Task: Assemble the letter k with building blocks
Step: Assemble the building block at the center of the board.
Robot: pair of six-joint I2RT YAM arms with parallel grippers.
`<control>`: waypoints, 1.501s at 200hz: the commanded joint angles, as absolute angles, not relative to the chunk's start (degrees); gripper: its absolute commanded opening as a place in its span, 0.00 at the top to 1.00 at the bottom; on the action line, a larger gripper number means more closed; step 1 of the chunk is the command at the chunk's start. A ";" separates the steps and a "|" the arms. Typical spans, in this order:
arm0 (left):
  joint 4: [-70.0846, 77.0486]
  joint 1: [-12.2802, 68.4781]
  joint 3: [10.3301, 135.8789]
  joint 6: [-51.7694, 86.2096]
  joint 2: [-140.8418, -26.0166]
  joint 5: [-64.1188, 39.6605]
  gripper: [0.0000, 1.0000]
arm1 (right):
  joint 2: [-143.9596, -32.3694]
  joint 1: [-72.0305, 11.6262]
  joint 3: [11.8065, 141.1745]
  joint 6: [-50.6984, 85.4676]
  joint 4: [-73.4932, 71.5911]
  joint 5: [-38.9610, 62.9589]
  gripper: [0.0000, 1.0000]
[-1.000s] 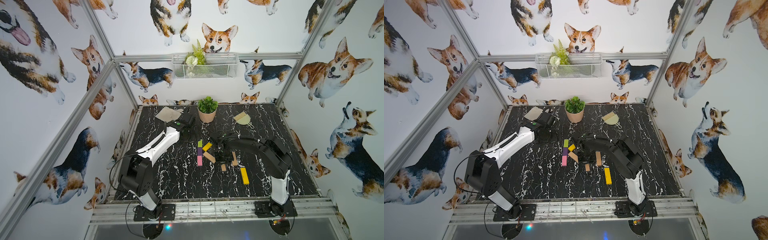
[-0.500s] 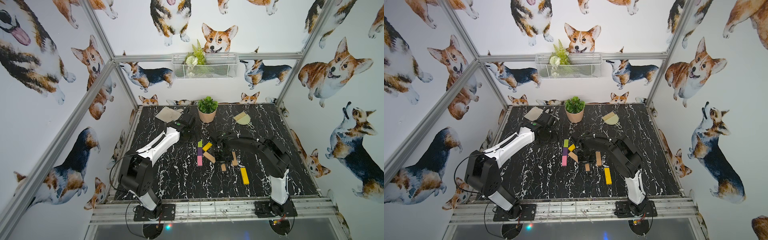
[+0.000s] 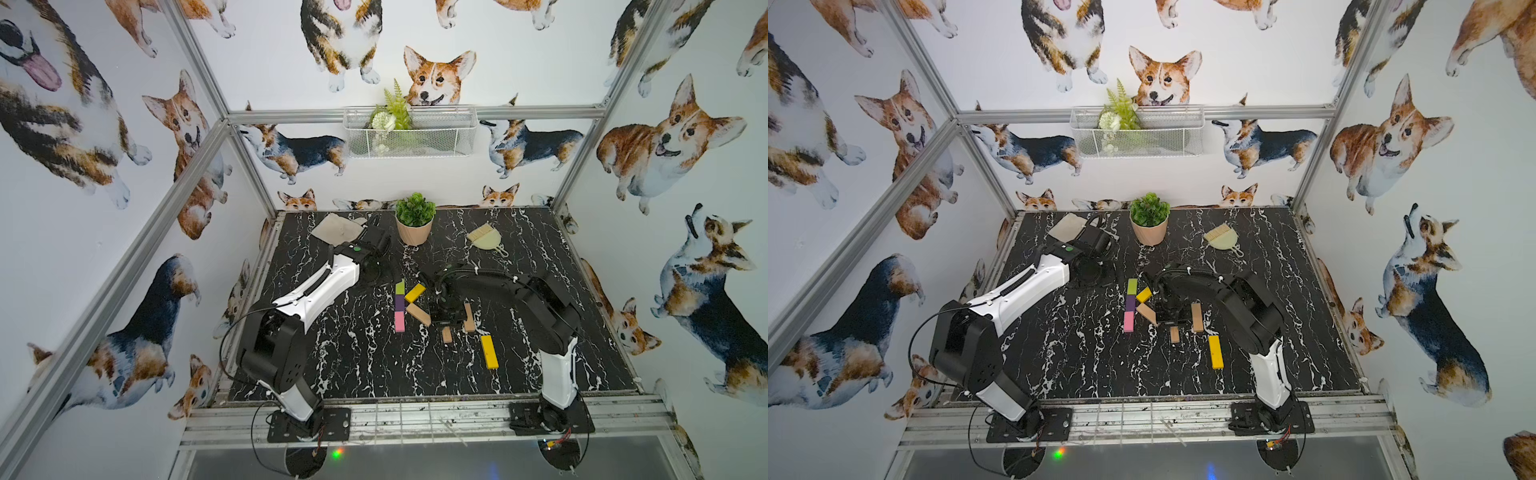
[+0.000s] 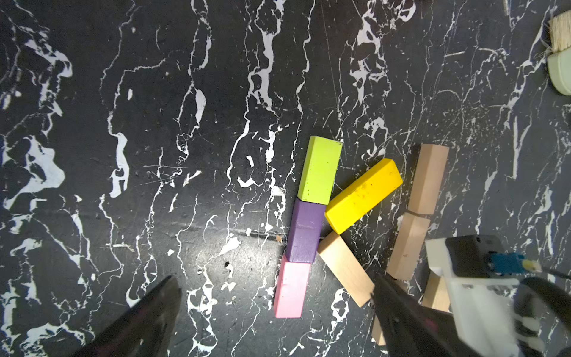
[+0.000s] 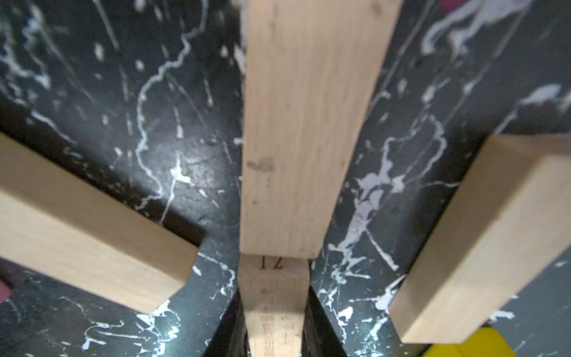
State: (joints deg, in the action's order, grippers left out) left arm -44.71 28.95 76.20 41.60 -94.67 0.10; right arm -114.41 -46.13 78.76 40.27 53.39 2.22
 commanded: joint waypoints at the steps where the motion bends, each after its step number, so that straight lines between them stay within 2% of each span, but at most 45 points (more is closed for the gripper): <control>1: -44.56 29.00 76.22 42.30 -94.71 -0.15 0.00 | -115.32 -45.89 77.87 42.23 48.96 -2.40 0.78; 257: -43.98 30.15 76.64 42.72 -96.58 -0.40 0.00 | -116.66 -43.91 80.99 41.66 49.22 -3.26 0.76; 271: -44.03 30.10 76.65 42.78 -96.59 -0.44 0.00 | -116.76 -43.86 81.13 41.63 49.39 -3.09 0.70; 289: -44.12 30.15 76.77 42.67 -96.70 -0.28 0.00 | -116.47 -43.86 81.13 41.83 49.70 -3.56 0.50; 300: -44.25 30.14 76.89 42.63 -96.85 -0.26 0.00 | -116.25 -43.87 81.21 41.92 49.90 -3.82 0.43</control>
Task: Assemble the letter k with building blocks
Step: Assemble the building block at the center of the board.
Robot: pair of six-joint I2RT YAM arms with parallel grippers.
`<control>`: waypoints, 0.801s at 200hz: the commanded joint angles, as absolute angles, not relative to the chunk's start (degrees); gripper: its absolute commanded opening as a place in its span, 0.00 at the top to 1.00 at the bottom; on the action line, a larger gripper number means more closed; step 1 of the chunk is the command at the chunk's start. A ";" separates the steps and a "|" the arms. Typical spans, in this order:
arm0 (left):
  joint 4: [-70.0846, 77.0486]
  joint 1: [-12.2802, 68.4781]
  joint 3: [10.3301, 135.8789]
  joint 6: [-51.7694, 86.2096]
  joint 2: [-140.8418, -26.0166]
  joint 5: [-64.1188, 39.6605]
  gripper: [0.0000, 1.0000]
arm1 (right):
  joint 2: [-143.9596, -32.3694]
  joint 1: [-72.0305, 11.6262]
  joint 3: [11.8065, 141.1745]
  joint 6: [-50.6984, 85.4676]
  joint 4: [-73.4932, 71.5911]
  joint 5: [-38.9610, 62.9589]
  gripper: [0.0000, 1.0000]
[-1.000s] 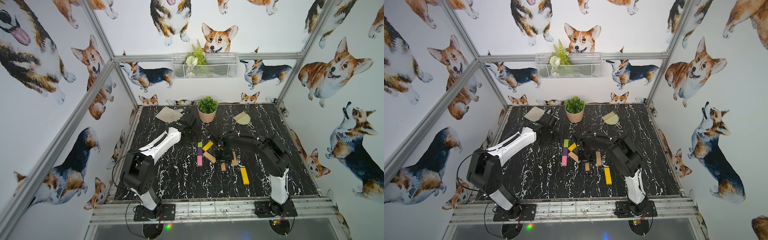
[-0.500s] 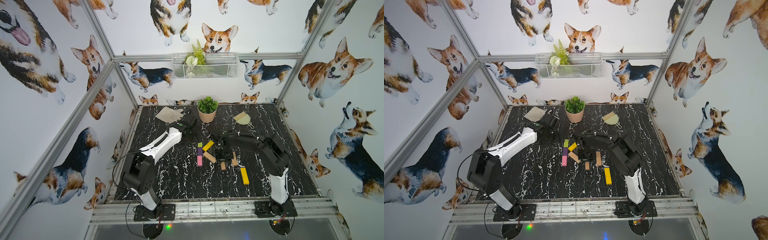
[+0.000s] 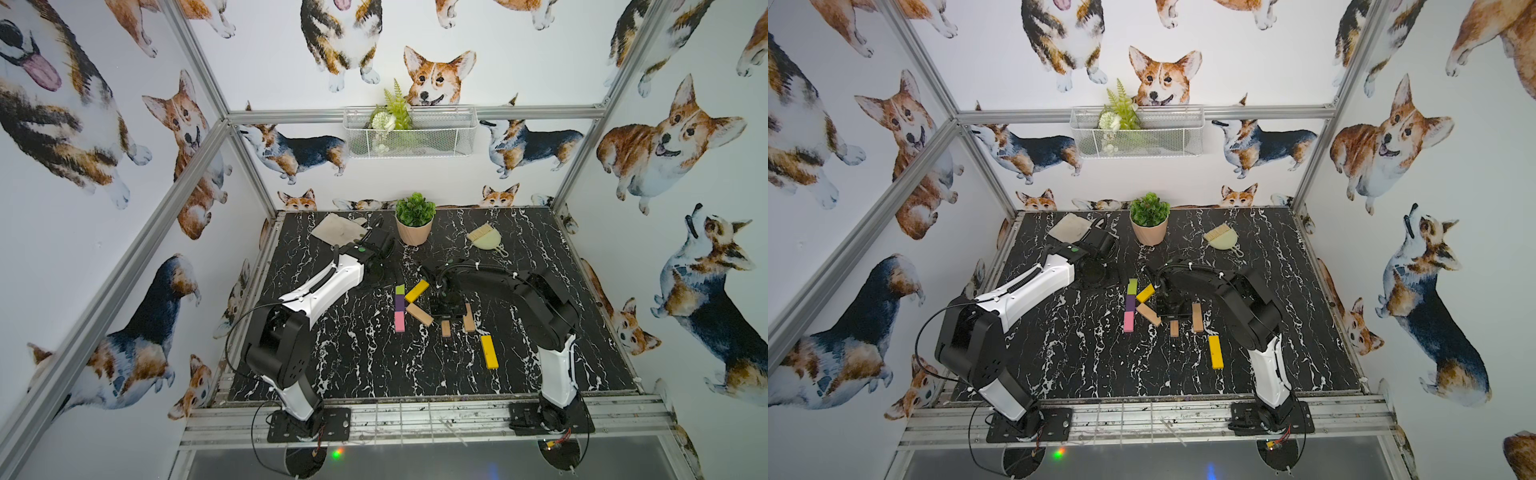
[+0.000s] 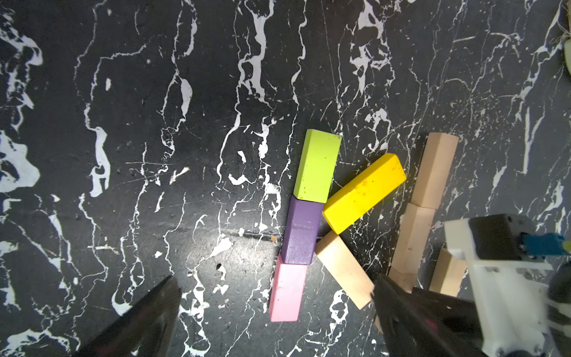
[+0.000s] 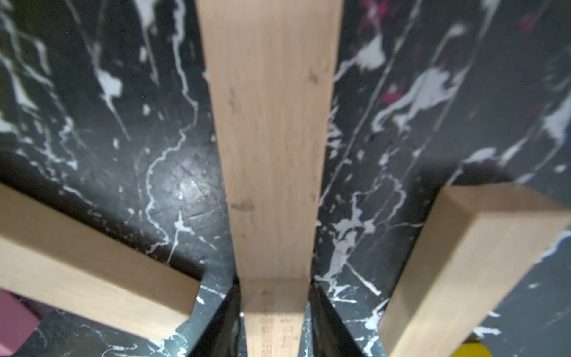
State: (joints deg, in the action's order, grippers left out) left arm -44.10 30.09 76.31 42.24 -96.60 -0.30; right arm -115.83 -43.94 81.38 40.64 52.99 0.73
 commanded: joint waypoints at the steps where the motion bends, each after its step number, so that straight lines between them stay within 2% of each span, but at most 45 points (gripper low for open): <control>1: -44.23 30.14 76.90 42.63 -96.85 -0.26 0.00 | -116.27 -43.86 81.25 41.88 49.91 -3.89 0.43; 21: -44.41 30.12 77.24 42.63 -97.20 -0.35 0.00 | -115.78 -43.86 81.47 42.09 50.19 -4.19 0.39; 91: -44.89 30.74 78.43 41.32 -97.64 -0.19 0.00 | -107.22 -43.78 82.64 42.28 51.49 -7.48 0.39; 160: -44.74 33.95 81.71 37.93 -99.04 -0.02 0.00 | -104.19 -37.74 76.99 38.80 52.56 -9.28 0.39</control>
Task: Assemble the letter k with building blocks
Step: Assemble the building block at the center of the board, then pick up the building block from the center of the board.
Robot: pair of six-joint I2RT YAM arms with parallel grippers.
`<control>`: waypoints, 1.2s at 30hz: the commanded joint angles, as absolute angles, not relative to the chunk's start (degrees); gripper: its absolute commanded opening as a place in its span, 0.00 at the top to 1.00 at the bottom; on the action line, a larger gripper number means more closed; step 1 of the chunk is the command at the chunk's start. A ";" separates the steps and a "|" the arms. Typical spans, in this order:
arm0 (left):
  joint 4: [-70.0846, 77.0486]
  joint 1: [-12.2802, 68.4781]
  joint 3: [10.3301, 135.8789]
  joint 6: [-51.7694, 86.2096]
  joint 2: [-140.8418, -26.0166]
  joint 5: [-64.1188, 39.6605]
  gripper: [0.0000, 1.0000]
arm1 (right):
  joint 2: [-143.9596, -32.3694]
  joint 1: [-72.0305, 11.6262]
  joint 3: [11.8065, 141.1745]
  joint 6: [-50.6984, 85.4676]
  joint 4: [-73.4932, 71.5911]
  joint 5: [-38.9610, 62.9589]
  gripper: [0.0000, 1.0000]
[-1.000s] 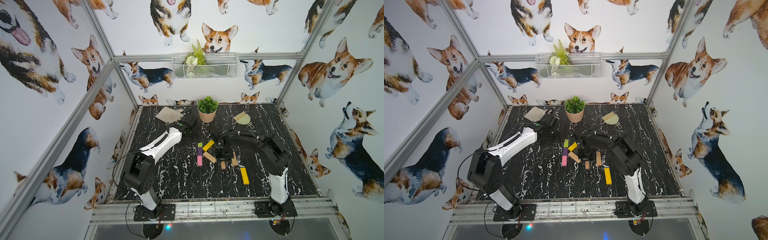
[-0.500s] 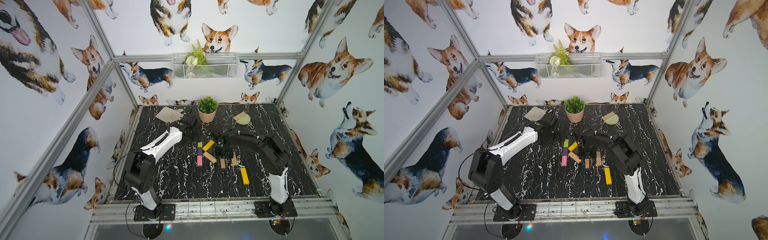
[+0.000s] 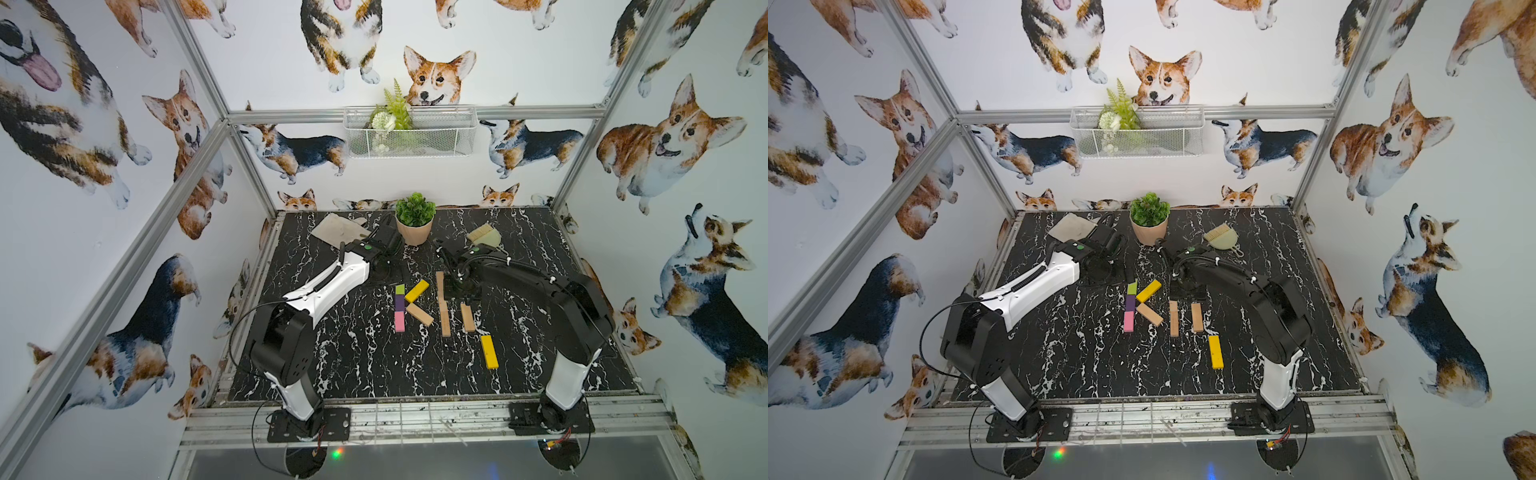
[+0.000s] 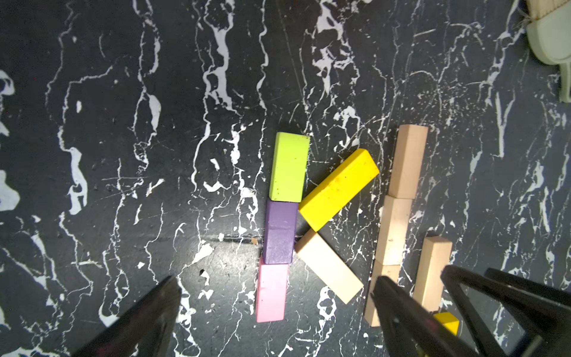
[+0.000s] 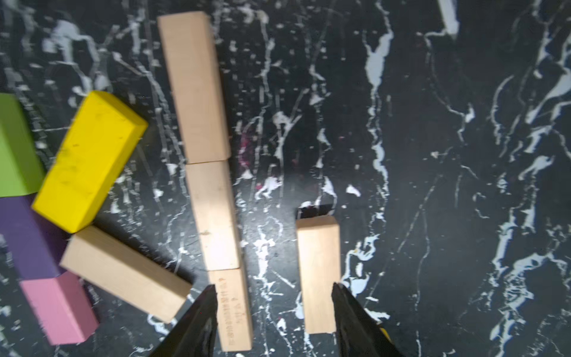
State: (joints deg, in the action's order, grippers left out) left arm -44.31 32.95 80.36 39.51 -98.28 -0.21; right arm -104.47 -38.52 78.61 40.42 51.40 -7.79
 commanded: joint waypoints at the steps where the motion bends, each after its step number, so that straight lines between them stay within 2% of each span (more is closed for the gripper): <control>1: -44.74 33.98 81.72 37.91 -99.09 -0.01 0.00 | -104.21 -37.68 76.90 38.74 52.56 -9.26 0.39; 11: -44.84 34.69 81.31 38.13 -98.91 0.65 0.00 | -107.37 -35.80 73.65 36.39 51.06 -6.91 0.42; 20: -45.09 34.64 81.40 38.76 -99.05 1.05 0.00 | -110.06 -35.77 72.57 36.30 49.58 -5.02 0.49; 23: -45.16 34.63 81.56 38.84 -99.18 0.97 0.00 | -110.67 -35.60 72.22 36.45 49.35 -4.66 0.54; 27: -45.18 34.71 81.31 38.85 -98.88 1.22 0.00 | -110.46 -35.34 72.03 37.15 49.05 -4.36 0.70; 36: -45.07 34.65 80.60 39.11 -98.08 1.32 0.00 | -108.31 -32.08 70.57 42.93 46.00 1.08 0.81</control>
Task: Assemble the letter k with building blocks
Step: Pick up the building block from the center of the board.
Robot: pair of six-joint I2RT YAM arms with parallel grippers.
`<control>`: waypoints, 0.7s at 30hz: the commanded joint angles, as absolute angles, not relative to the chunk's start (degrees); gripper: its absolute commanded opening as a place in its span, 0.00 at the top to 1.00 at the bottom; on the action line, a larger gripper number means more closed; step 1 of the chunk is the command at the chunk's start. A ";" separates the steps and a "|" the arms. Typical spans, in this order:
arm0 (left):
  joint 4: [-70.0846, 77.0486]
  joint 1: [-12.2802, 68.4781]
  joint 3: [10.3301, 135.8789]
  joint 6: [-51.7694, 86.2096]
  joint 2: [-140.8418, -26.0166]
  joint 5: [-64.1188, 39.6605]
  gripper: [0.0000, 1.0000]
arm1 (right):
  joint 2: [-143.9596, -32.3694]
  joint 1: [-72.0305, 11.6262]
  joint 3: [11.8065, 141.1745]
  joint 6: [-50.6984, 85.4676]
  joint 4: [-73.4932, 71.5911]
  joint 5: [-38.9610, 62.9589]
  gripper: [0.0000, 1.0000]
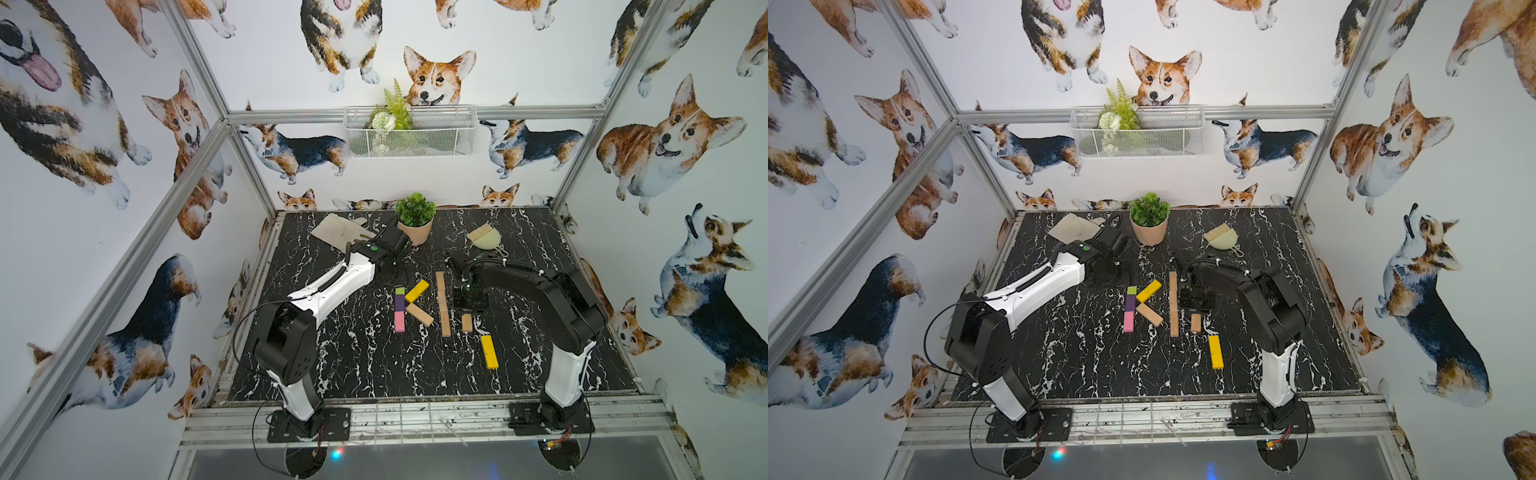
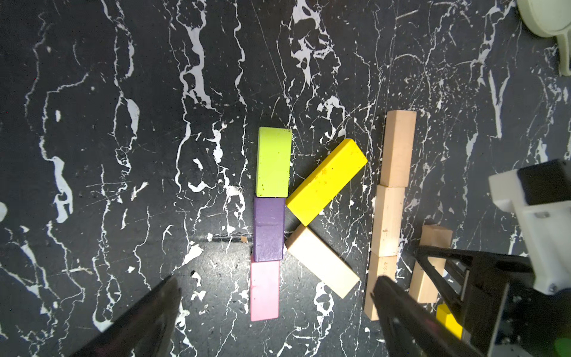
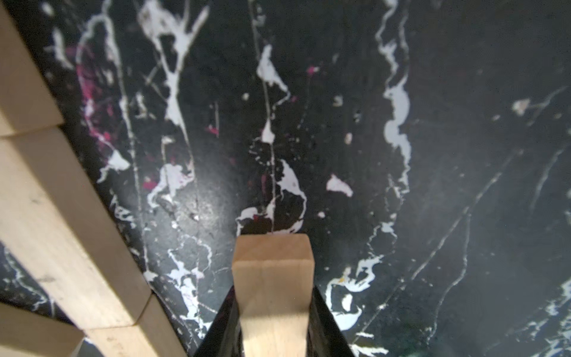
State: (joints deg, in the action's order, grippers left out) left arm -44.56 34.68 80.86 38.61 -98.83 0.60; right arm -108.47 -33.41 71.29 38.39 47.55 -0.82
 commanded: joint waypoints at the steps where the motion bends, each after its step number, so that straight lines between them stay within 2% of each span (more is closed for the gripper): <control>1: -45.00 34.70 80.54 39.11 -97.93 1.32 0.00 | -108.01 -31.37 70.82 43.77 45.70 1.84 0.82; 10: -44.56 34.74 79.56 39.16 -96.78 1.56 0.00 | -109.17 -26.65 77.03 51.31 44.94 2.89 0.85; 21: -44.89 34.89 78.49 38.23 -95.45 2.26 0.00 | -117.32 -24.45 87.64 55.68 45.73 3.07 0.87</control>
State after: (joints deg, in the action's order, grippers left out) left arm -44.51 34.87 78.50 38.57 -95.83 1.08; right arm -115.81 -24.60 85.67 52.27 45.17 3.01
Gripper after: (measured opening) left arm 0.999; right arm 0.307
